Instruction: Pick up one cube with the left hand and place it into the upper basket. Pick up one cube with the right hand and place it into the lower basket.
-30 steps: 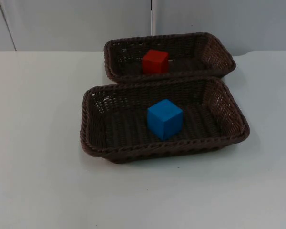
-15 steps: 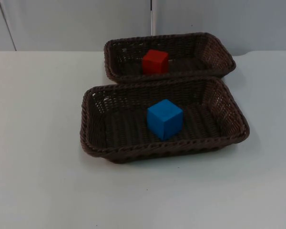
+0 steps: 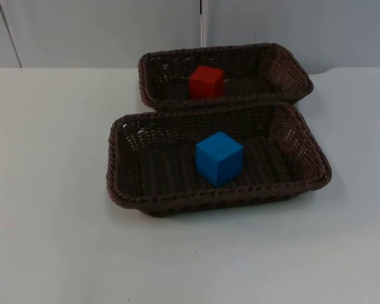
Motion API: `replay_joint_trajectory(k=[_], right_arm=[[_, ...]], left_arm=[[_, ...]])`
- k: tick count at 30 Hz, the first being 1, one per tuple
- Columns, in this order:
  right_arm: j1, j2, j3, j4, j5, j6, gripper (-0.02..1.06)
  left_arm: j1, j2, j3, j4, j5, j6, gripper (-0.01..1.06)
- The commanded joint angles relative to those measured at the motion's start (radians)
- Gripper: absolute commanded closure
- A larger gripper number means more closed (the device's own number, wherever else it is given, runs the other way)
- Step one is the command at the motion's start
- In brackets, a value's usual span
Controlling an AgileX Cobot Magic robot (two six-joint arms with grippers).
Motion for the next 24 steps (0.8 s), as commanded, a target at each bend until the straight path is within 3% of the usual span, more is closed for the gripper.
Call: replay_joint_trajectory(k=[1, 13, 15, 17, 20, 24], right_arm=[[-0.002, -0.002, 0.003, 0.005, 0.001, -0.01, 0.16], [-0.002, -0.002, 0.003, 0.005, 0.001, -0.01, 0.15], [-0.002, -0.002, 0.003, 0.005, 0.001, -0.01, 0.08], [-0.002, -0.002, 0.003, 0.005, 0.001, -0.01, -0.01], [-0.002, -0.002, 0.003, 0.005, 0.001, -0.01, -0.01], [-0.002, -0.002, 0.003, 0.005, 0.001, -0.01, -0.01]], left_arm=[[-0.003, -0.004, 0.005, 0.003, 0.003, -0.005, 0.15], [-0.003, -0.004, 0.005, 0.003, 0.003, -0.005, 0.15], [-0.003, -0.004, 0.005, 0.003, 0.003, -0.005, 0.15], [-0.003, -0.004, 0.005, 0.003, 0.003, -0.005, 0.09], [-0.003, -0.004, 0.005, 0.003, 0.003, -0.005, 0.0], [-0.003, -0.004, 0.005, 0.003, 0.003, -0.005, 0.0]])
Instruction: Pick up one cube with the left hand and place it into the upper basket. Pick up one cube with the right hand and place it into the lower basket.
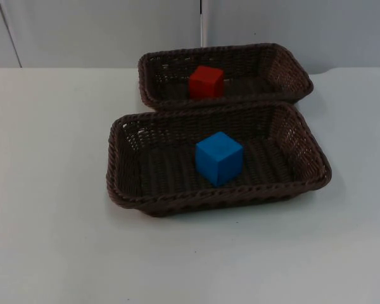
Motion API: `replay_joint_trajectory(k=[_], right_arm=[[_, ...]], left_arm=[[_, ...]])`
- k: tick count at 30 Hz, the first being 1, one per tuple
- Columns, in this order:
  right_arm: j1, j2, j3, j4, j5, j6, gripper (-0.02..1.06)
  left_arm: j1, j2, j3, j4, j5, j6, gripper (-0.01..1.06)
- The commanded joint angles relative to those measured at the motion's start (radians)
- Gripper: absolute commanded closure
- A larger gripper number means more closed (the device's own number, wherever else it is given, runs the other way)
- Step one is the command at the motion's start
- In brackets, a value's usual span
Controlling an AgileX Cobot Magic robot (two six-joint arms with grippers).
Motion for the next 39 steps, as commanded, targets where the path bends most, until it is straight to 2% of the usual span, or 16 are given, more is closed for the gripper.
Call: replay_joint_trajectory(k=[1, 39], right_arm=[[-0.002, -0.002, 0.003, 0.001, -0.001, -0.006, -0.01], [-0.002, -0.002, 0.003, 0.023, -0.003, -0.001, -0.01]], left_arm=[[-0.003, -0.004, 0.005, 0.003, 0.003, -0.003, 0.0], [-0.003, -0.004, 0.005, 0.001, 0.003, -0.003, 0.0]])
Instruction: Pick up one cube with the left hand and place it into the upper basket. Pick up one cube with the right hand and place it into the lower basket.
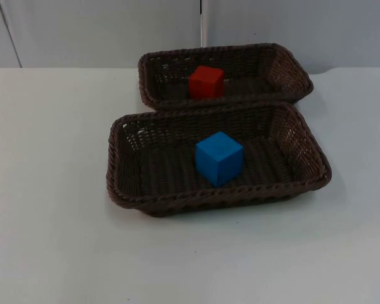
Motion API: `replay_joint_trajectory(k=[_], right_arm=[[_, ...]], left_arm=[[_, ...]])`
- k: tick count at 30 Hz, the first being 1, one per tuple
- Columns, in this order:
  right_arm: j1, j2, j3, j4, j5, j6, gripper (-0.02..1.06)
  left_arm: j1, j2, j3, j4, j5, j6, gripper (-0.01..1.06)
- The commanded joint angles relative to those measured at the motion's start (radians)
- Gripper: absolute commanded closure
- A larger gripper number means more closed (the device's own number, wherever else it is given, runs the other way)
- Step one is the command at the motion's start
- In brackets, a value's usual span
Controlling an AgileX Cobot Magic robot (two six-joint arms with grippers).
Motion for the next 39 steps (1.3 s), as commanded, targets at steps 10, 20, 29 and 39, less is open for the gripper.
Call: replay_joint_trajectory(k=[10, 20, 29, 39], right_arm=[[-0.002, -0.002, 0.003, 0.005, -0.003, -0.001, -0.01], [-0.002, -0.002, 0.003, 0.005, -0.003, -0.001, -0.01], [-0.002, -0.002, 0.003, 0.005, -0.003, -0.001, -0.01], [-0.002, -0.002, 0.003, 0.005, -0.003, -0.001, -0.01]], left_arm=[[0.015, -0.004, 0.005, 0.001, 0.003, -0.003, 0.0], [0.169, -0.004, 0.005, 0.001, 0.003, -0.003, 0.0], [0.27, -0.004, 0.005, 0.001, 0.003, -0.003, 0.0], [0.311, -0.004, 0.005, 0.001, 0.003, -0.003, 0.0]])
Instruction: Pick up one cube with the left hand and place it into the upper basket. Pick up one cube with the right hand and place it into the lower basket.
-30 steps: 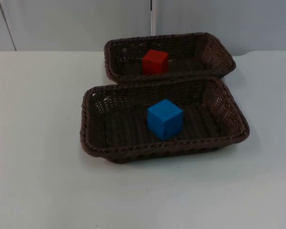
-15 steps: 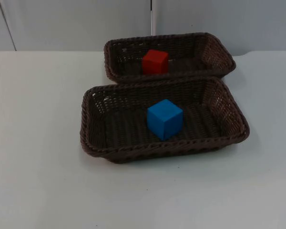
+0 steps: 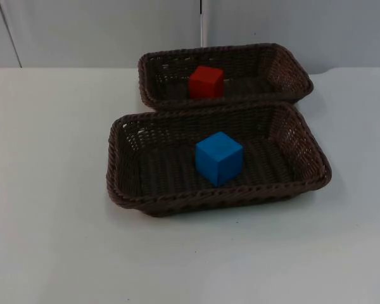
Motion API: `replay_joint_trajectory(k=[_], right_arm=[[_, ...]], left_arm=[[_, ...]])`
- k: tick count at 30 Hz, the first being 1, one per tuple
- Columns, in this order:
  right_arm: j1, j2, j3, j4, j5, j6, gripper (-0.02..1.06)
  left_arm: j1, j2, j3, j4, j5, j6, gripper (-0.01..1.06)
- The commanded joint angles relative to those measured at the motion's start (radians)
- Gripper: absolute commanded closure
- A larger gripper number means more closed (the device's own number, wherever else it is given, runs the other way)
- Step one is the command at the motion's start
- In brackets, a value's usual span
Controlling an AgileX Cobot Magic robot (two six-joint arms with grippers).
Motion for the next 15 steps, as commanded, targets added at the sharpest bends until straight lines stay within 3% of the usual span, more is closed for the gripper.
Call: replay_joint_trajectory(k=[1, 15], right_arm=[[-0.002, -0.002, 0.003, 0.005, -0.003, -0.004, -0.01], [-0.004, -0.002, 0.003, 0.005, -0.003, -0.004, -0.01]], left_arm=[[0.002, -0.004, 0.005, 0.001, 0.003, -0.003, 0.0], [0.002, -0.004, 0.005, 0.001, 0.003, -0.003, 0.0]])
